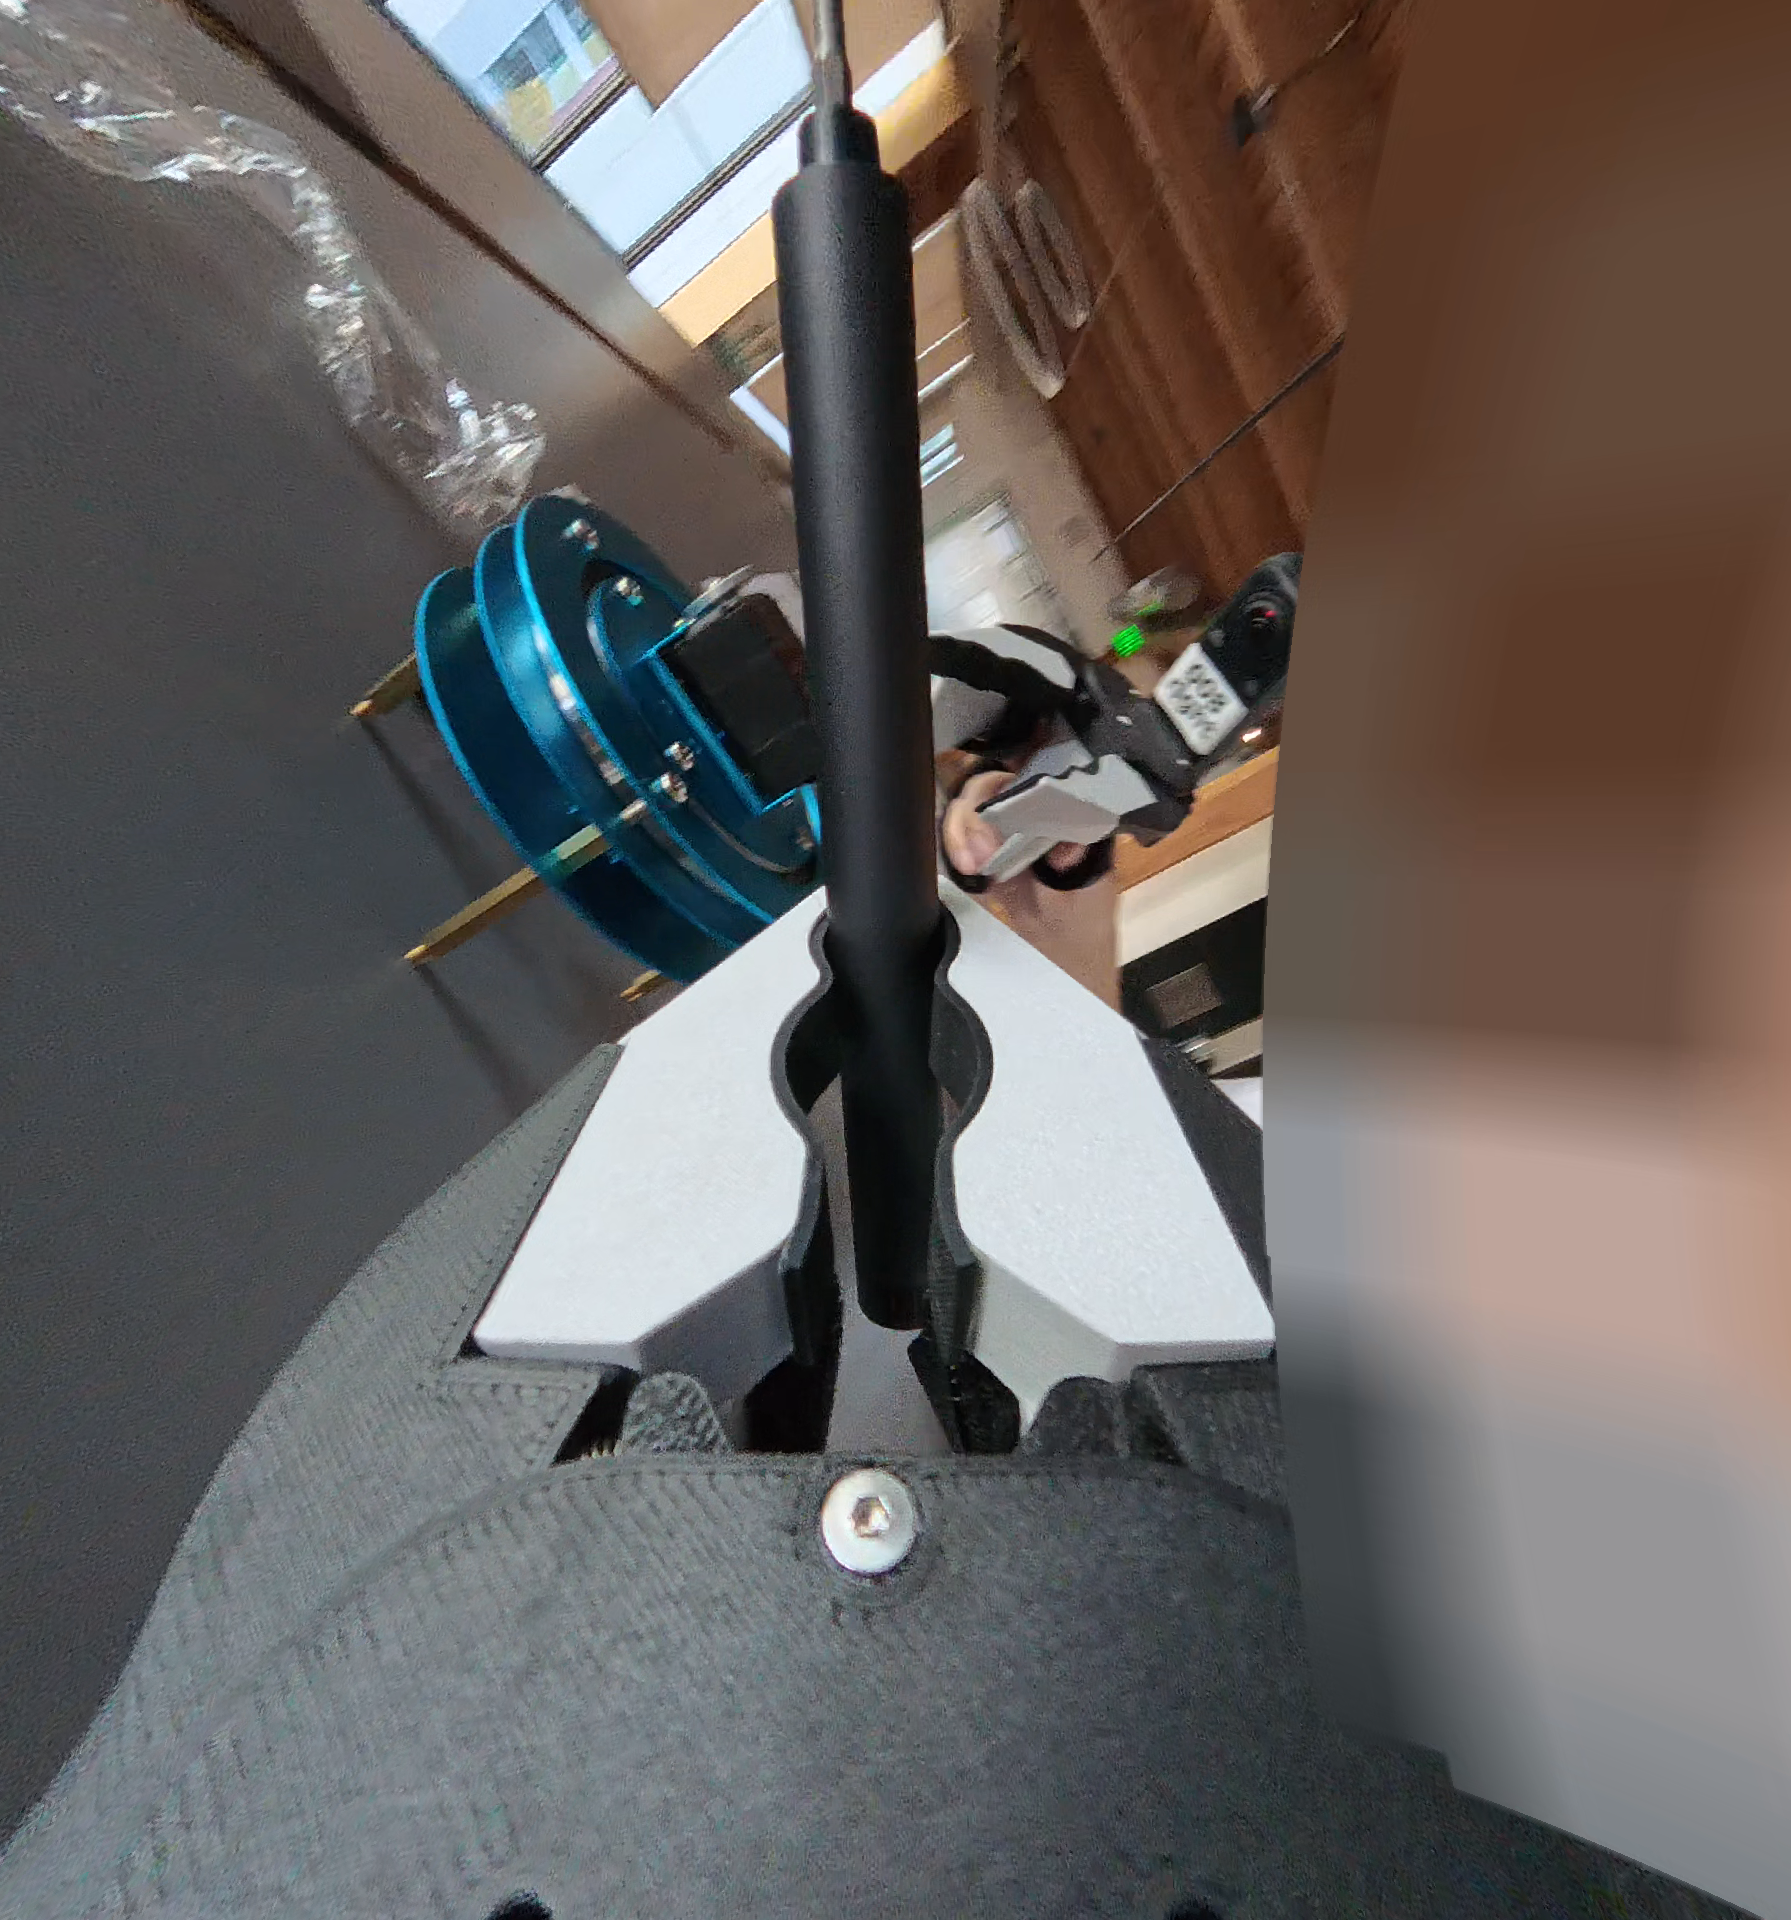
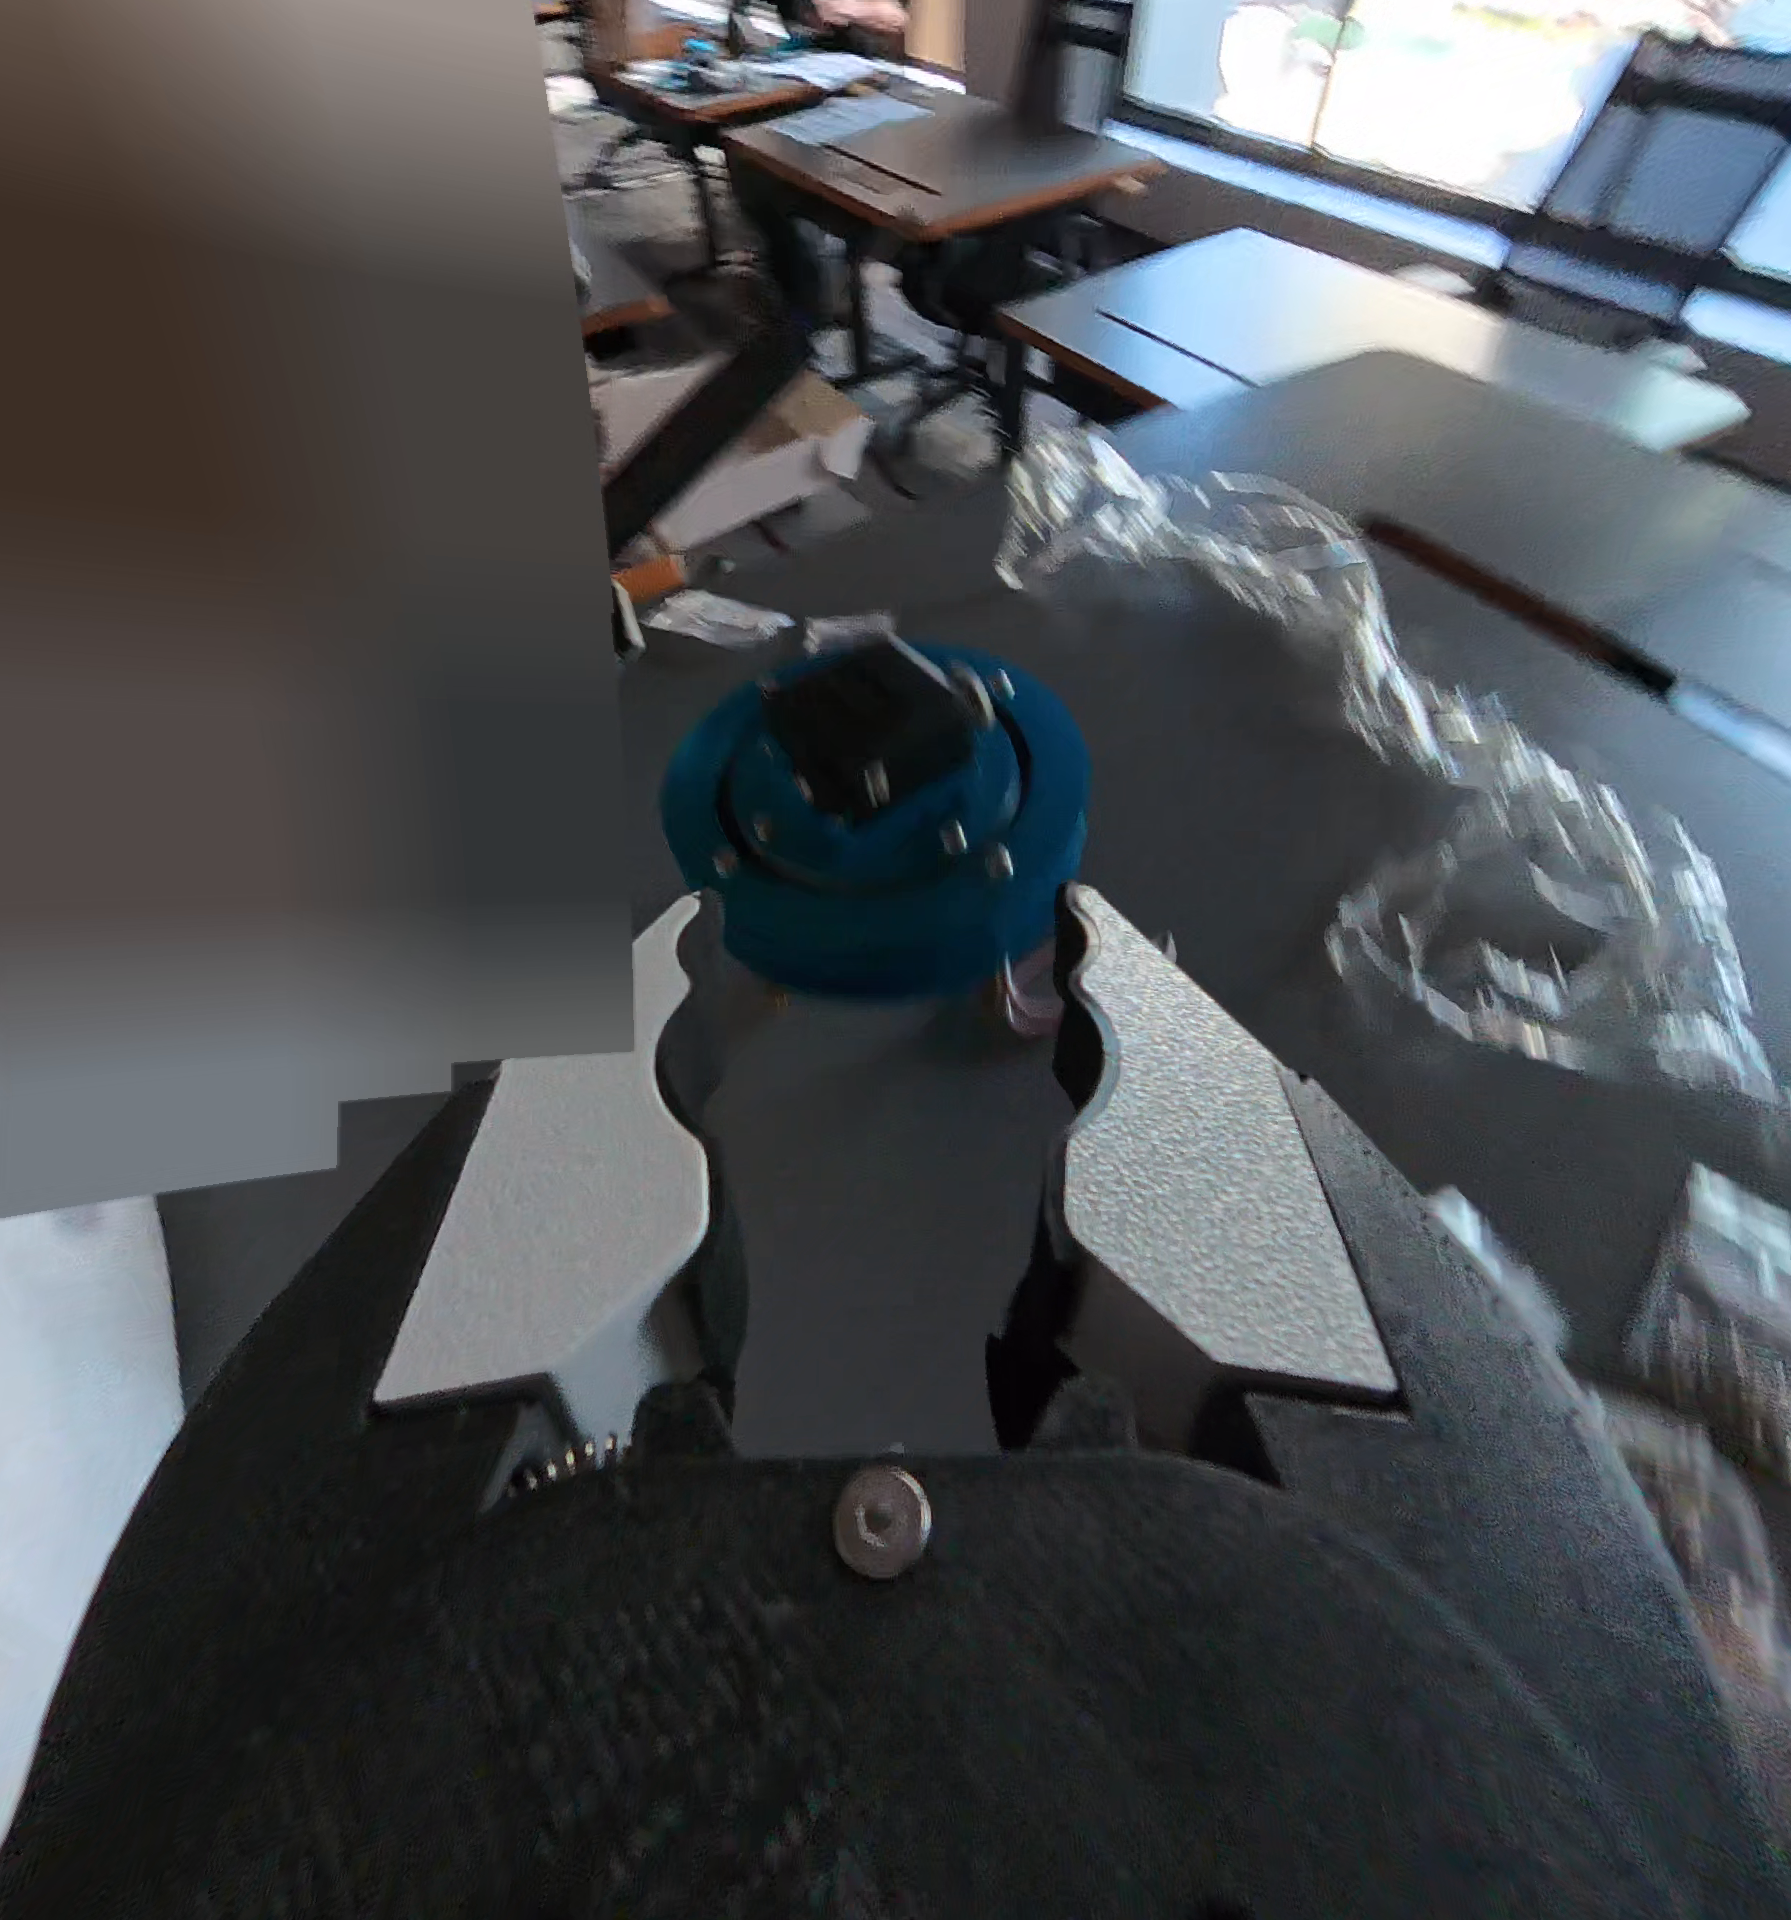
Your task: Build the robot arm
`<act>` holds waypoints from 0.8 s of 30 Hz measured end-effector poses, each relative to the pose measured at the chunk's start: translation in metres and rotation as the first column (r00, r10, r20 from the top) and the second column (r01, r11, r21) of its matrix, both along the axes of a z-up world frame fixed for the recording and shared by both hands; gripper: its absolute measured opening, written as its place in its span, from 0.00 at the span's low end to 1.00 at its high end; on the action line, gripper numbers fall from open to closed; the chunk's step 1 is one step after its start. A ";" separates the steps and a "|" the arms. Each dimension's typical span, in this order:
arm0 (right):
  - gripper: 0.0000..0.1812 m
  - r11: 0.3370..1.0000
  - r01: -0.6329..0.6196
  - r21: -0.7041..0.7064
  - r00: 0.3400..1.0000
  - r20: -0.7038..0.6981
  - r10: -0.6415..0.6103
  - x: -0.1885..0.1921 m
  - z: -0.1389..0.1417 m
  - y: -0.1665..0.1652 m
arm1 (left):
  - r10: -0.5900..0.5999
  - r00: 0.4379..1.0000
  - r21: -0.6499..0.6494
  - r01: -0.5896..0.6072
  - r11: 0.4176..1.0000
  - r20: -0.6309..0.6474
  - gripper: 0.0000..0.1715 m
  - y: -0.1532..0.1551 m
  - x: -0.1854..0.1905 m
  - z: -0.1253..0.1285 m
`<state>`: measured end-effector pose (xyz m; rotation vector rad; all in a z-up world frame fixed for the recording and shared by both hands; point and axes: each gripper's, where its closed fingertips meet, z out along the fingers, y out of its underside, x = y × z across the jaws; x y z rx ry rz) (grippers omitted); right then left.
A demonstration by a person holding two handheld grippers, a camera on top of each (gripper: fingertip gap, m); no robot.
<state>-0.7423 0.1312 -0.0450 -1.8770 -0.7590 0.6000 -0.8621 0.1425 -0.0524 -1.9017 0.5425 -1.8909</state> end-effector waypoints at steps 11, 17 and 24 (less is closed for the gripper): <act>0.30 0.971 0.230 0.069 0.954 0.180 -0.239 0.079 -0.040 -0.044 | 0.085 0.940 -0.159 -0.144 0.977 -0.329 0.05 -0.037 -0.034 -0.061; 0.30 0.999 0.048 0.026 0.995 0.084 -0.050 0.064 -0.039 -0.073 | 0.143 0.869 -0.218 -0.273 0.937 -0.473 0.05 -0.041 -0.039 -0.087; 0.31 0.994 -0.112 0.012 0.993 0.034 0.112 0.058 -0.045 -0.105 | 0.038 0.731 -0.274 -0.303 0.913 -0.681 0.06 -0.050 -0.036 -0.103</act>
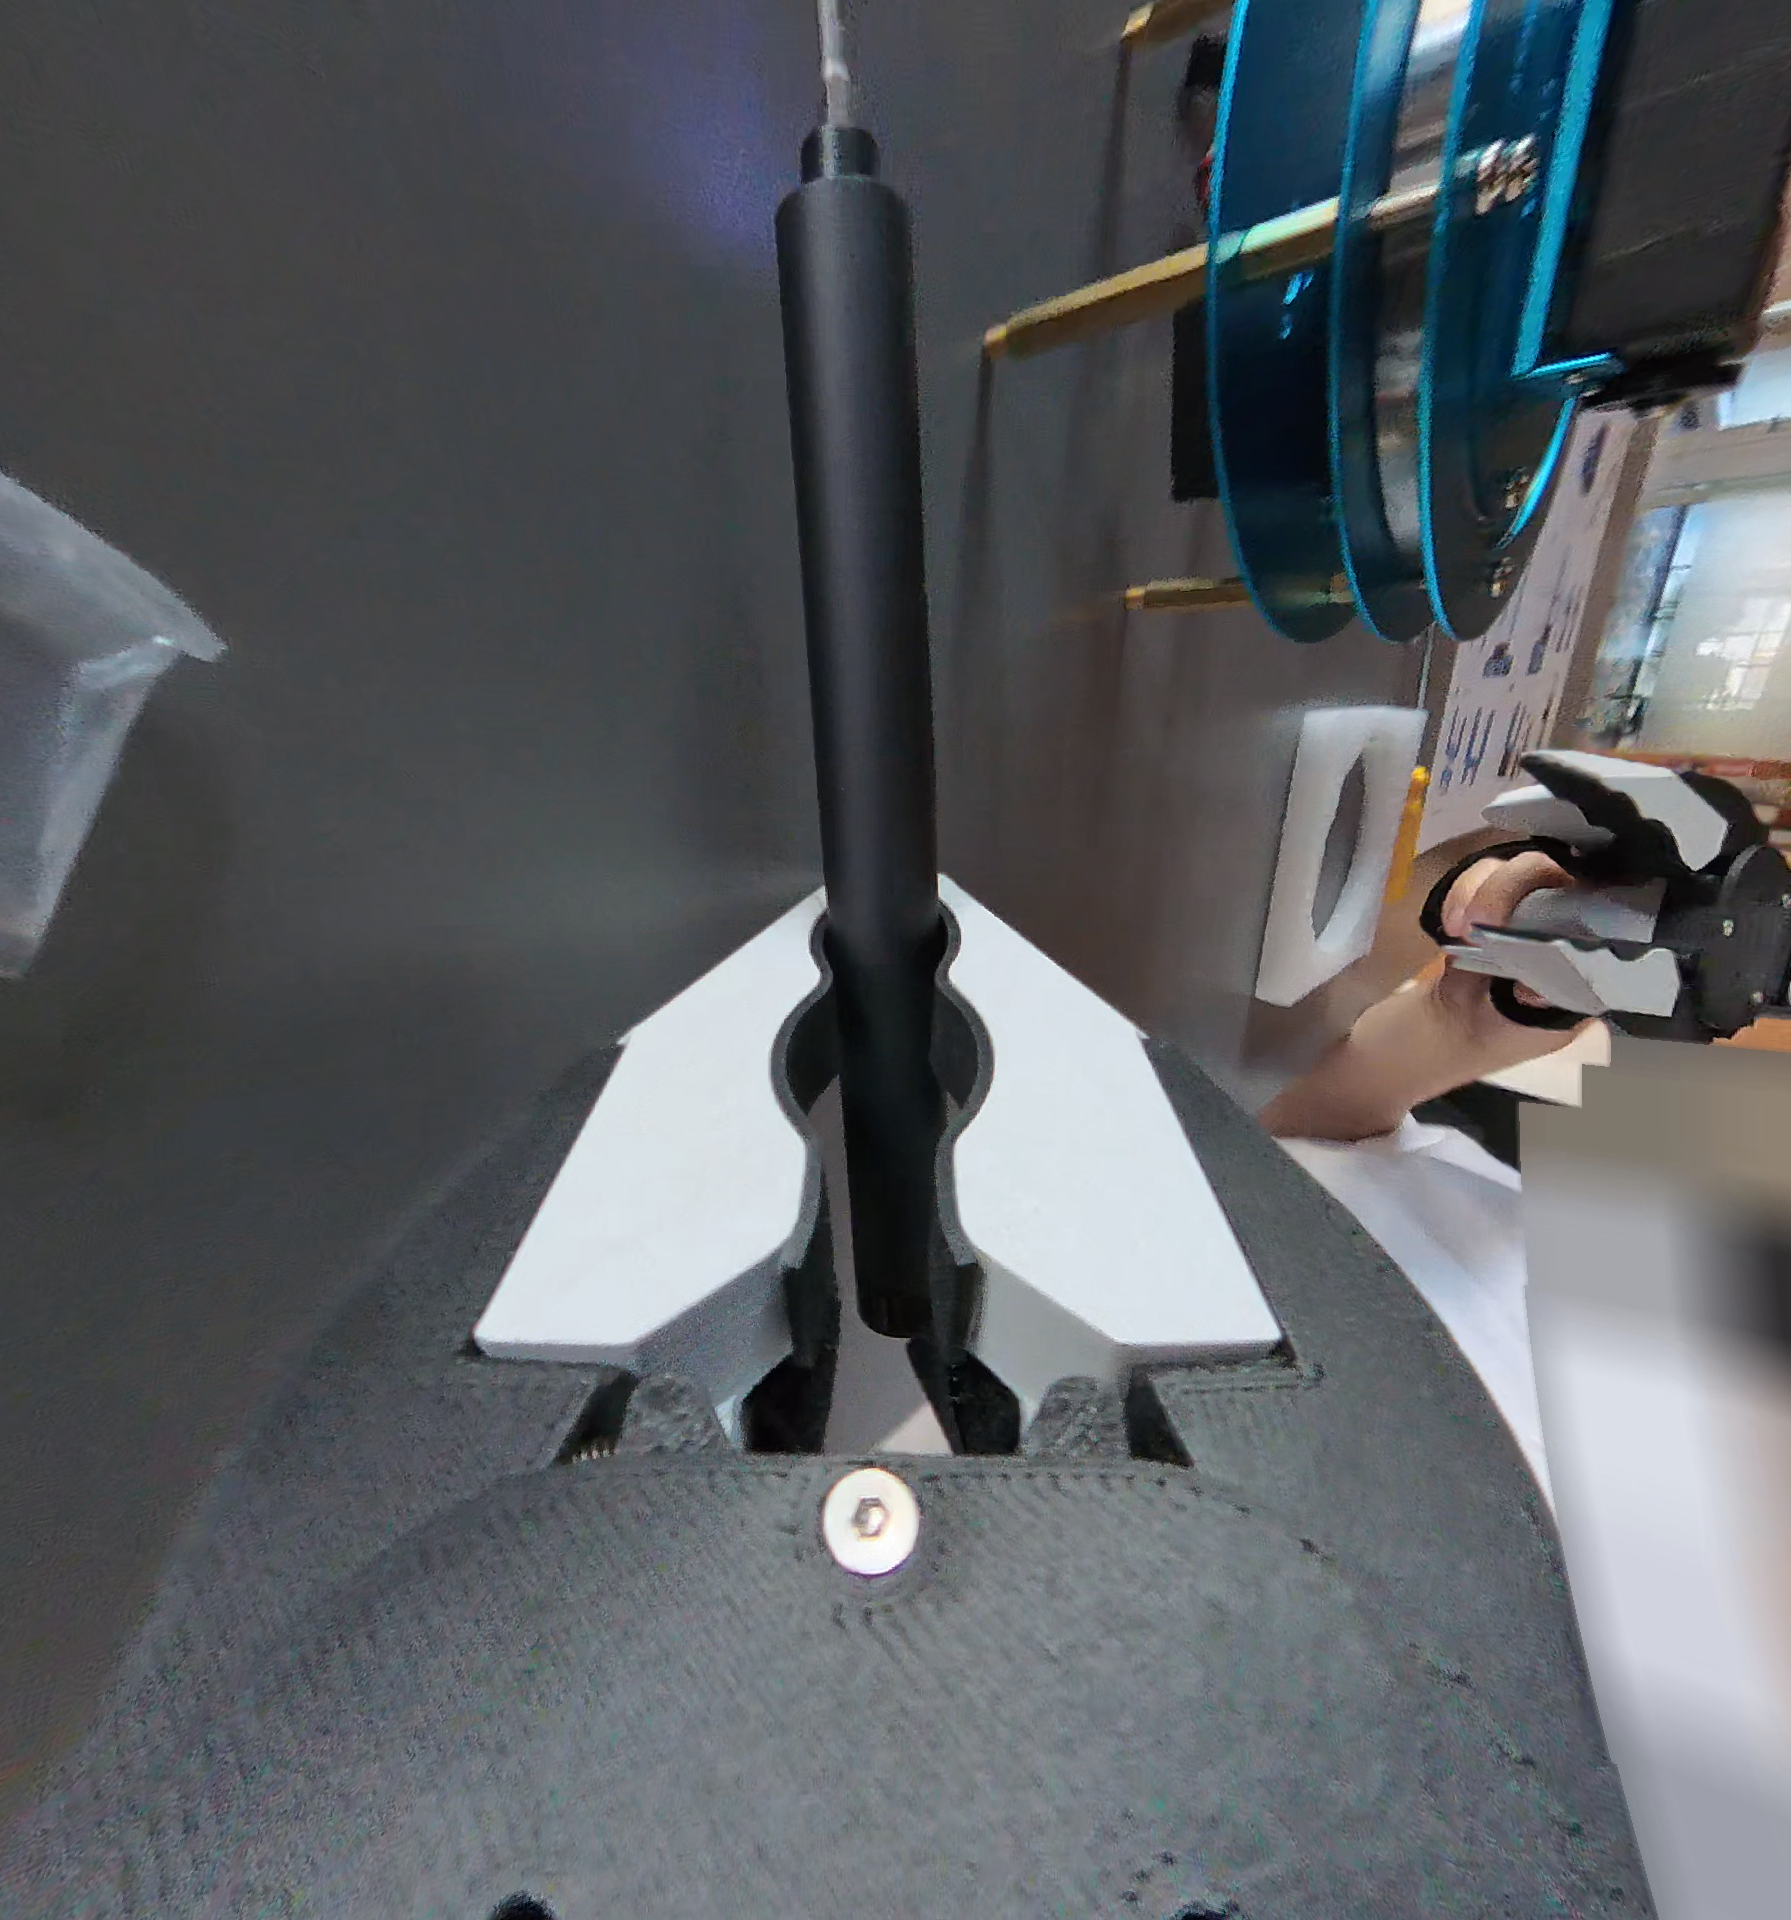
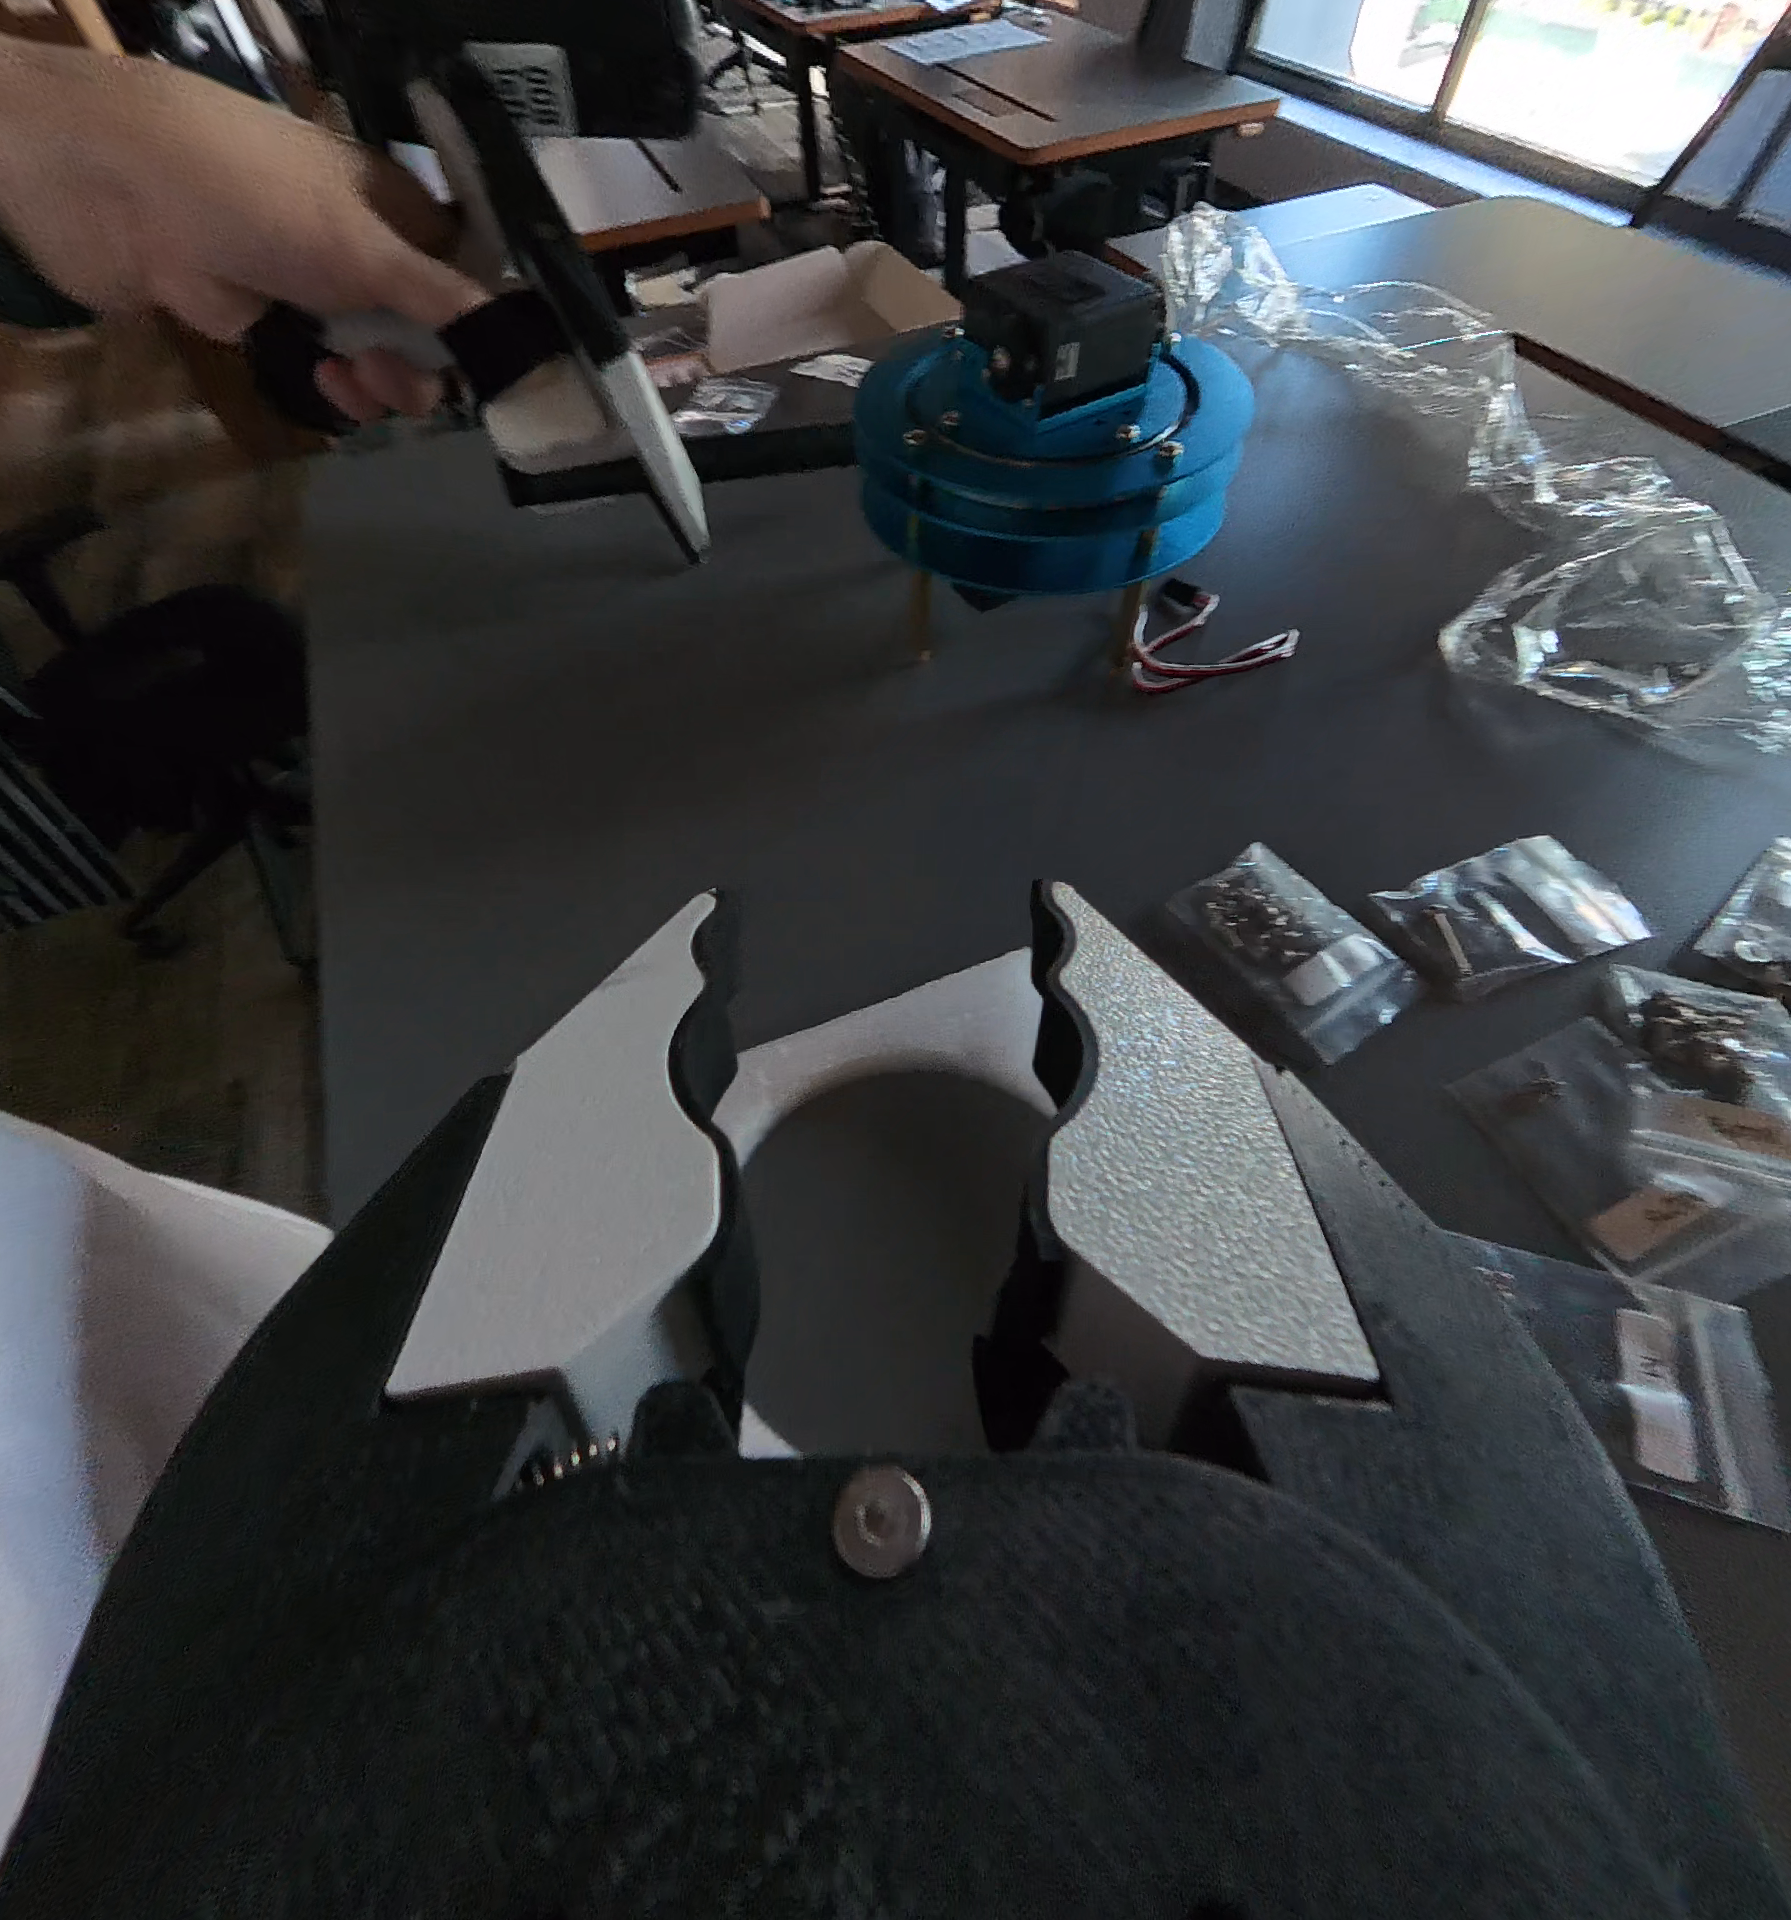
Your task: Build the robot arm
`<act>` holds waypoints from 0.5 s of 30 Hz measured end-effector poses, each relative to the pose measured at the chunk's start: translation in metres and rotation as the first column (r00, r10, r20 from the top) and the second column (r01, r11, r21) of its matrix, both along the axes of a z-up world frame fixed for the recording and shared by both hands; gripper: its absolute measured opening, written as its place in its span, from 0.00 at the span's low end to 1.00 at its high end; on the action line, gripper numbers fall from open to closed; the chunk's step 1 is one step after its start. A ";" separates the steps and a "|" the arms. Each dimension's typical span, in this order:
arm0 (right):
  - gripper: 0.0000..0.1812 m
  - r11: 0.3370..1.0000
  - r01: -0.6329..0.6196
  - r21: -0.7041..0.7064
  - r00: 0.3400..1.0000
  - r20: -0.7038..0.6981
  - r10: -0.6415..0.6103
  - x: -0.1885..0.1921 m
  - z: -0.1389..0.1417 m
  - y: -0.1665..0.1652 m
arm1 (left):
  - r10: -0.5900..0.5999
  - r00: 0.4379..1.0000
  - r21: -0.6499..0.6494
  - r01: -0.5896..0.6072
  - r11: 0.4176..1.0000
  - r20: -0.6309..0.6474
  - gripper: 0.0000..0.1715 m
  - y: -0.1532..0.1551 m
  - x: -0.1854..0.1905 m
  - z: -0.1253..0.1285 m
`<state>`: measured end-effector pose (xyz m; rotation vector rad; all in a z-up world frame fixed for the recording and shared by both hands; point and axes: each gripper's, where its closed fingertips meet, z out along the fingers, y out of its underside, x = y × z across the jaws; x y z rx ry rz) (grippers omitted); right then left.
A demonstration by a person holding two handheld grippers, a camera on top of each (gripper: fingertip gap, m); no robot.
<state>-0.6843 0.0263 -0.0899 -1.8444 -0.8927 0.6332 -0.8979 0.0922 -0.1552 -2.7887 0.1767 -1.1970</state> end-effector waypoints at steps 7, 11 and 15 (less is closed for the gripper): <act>0.31 0.998 -0.032 0.057 0.998 -0.045 0.034 0.003 0.013 -0.035 | -0.022 1.000 -0.260 0.020 0.966 -0.006 0.06 -0.017 0.009 -0.001; 0.31 0.998 0.027 0.060 0.998 -0.059 -0.023 0.024 0.012 -0.063 | -0.058 0.993 -0.219 0.035 0.975 -0.099 0.08 -0.021 -0.002 0.000; 0.31 0.981 0.168 0.099 0.983 -0.092 -0.159 0.050 0.012 -0.085 | -0.125 0.967 -0.141 0.094 0.986 -0.224 0.23 -0.021 -0.013 0.006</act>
